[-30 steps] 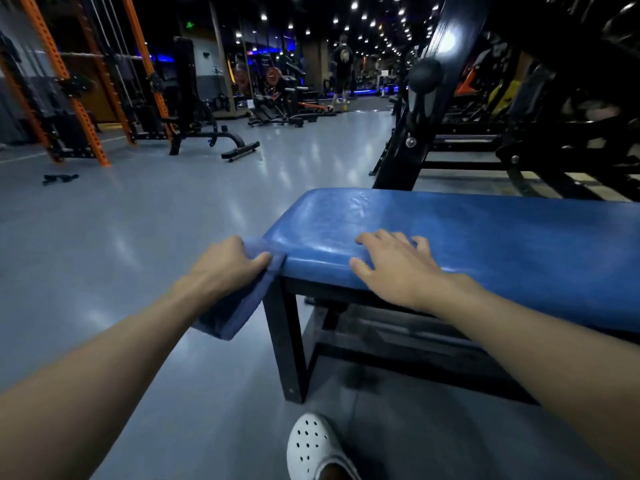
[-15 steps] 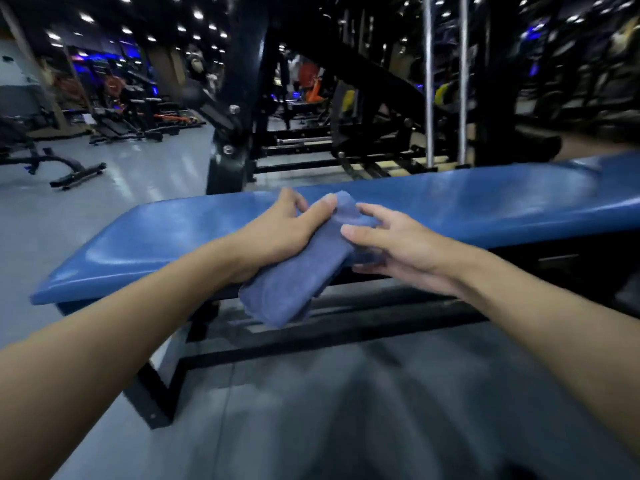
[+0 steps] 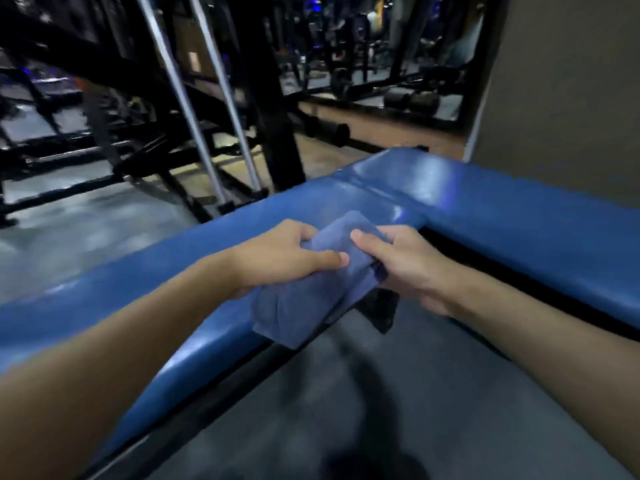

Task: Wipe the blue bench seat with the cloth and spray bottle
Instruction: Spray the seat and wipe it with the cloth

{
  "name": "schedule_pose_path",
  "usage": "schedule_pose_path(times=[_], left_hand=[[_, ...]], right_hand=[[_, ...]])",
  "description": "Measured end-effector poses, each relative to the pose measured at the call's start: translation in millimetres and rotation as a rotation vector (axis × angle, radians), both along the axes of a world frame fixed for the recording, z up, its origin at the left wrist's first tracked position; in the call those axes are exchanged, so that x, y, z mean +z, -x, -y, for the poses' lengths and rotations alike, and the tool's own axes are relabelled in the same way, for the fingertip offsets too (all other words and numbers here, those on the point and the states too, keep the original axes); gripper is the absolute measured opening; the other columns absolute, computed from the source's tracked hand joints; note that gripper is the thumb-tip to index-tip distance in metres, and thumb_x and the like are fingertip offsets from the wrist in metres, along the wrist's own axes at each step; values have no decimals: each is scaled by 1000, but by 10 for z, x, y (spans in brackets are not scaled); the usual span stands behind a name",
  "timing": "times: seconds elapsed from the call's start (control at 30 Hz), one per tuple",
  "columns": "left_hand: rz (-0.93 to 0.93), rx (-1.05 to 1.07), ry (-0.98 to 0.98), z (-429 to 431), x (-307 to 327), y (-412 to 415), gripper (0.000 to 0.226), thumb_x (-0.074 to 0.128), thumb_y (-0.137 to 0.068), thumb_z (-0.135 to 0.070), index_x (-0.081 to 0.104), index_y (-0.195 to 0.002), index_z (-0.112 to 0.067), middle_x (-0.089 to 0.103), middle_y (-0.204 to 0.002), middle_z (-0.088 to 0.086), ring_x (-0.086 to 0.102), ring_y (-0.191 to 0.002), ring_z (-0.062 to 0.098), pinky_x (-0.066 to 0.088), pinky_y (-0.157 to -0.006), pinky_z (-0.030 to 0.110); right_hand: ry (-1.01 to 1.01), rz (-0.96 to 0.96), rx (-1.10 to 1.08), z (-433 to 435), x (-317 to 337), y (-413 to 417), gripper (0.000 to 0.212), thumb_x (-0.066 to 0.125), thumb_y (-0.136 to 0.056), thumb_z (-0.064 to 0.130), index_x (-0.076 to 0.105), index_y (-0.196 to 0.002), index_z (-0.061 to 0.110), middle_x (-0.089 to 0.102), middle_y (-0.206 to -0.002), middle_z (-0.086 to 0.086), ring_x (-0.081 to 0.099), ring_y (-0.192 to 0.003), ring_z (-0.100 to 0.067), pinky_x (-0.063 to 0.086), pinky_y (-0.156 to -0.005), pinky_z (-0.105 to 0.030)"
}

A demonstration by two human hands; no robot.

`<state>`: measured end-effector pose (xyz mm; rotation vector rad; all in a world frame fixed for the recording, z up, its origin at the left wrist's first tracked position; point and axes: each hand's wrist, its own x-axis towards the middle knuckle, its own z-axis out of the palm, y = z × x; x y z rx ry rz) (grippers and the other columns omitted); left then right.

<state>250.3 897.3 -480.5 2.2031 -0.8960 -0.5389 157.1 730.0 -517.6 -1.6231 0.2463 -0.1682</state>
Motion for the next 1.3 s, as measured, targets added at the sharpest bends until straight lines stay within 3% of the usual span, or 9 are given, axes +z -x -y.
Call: schedule_pose_path(times=[0.13,0.27,0.43,0.53,0.6,0.8,0.93,1.2,1.3], left_hand=[[81,-134,32,1171,1017,189,47,72,-84,-41,60,-86,4,52,-70,2,47,-63,15,36,-57,26],[150,-301,141,2365,2364,653,40,77,-81,-30,48,-62,-9,42,-56,-7,39,-51,7,31,-51,20],[82,-465,199,3796,3841,1450,33,75,-83,-27,52,-63,-14,52,-52,-16,47,-51,1,35,-50,15],[99,-540,185,4583,4465,1864,28,70,-76,-43,64,-80,-15,70,-75,-5,66,-72,12,53,-67,32],[125,-583,217,5042,4772,2121,31,68,-76,-43,64,-87,-14,71,-81,-1,67,-78,14,55,-74,40],[298,-685,303,6263,5152,2623,33,64,-85,-45,55,-109,-25,66,-101,-6,63,-90,18,54,-78,45],[385,-726,337,7095,5182,2699,33,61,-85,-42,50,-113,-26,65,-104,-2,62,-93,25,52,-78,45],[502,-705,302,8835,4966,2629,44,57,-94,-36,42,-133,-21,55,-123,6,58,-102,30,49,-79,44],[513,-765,256,9109,4809,2588,49,56,-95,-41,36,-138,-25,56,-123,5,59,-98,29,47,-69,40]], right_hand=[[27,-84,-211,922,1169,503,40,53,-99,29,58,-102,-10,59,-84,-13,55,-73,-19,46,-63,-28],[-30,-155,-423,1949,2538,1338,30,46,-101,38,60,-88,14,61,-77,-7,59,-73,-19,47,-67,-30],[30,-275,-739,3161,3984,2626,26,45,-102,29,60,-88,13,66,-81,-6,64,-68,-17,48,-54,-19],[119,-302,-934,3747,4643,3274,18,46,-101,16,60,-90,12,63,-78,-7,55,-60,-14,38,-40,-13],[172,-304,-1027,4112,4943,3616,18,46,-99,12,63,-92,9,64,-82,-11,53,-62,-15,39,-48,-19],[296,-364,-1201,5105,5377,4108,23,52,-98,25,67,-85,12,68,-99,-12,60,-87,-22,48,-76,-35],[399,-334,-1303,5827,5525,4088,18,55,-97,27,60,-105,12,60,-100,-4,54,-91,-16,40,-73,-28],[477,-283,-1521,7391,5612,3887,83,64,-57,70,49,-121,20,57,-118,-4,56,-111,-25,49,-94,-49],[491,-258,-1527,7691,5671,3815,83,70,-67,65,46,-132,20,54,-129,-2,51,-120,-23,46,-99,-50]])
